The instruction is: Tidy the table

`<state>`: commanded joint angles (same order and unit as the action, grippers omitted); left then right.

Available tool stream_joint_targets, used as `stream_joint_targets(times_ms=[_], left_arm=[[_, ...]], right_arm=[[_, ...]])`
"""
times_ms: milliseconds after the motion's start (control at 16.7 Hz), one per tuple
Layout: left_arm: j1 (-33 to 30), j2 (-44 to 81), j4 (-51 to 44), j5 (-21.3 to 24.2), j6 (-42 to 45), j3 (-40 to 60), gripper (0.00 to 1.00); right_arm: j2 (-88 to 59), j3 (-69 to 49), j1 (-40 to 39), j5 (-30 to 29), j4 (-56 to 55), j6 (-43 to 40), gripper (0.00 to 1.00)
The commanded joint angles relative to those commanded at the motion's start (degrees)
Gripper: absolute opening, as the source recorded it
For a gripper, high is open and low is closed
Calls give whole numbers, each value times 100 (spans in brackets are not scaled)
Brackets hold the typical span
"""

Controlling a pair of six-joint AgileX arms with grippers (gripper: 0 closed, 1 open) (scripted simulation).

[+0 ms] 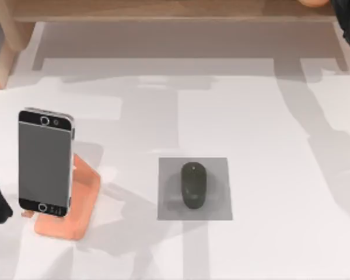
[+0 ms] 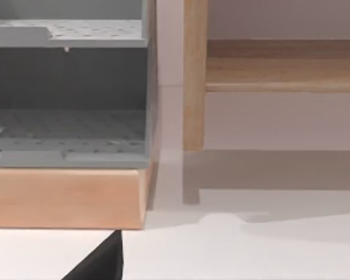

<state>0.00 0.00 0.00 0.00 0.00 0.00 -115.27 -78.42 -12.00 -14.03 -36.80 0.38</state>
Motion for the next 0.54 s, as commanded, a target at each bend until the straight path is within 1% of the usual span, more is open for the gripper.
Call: stream_joint_targets(times_ms=[180,240,540], left_arm=[[0,0,0,0,0,0,100],[0,0,0,0,0,0,100],[0,0,0,0,0,0,100]], right_arm=[[0,0,0,0,0,0,98],[0,0,0,0,0,0,100],[0,0,0,0,0,0,100]])
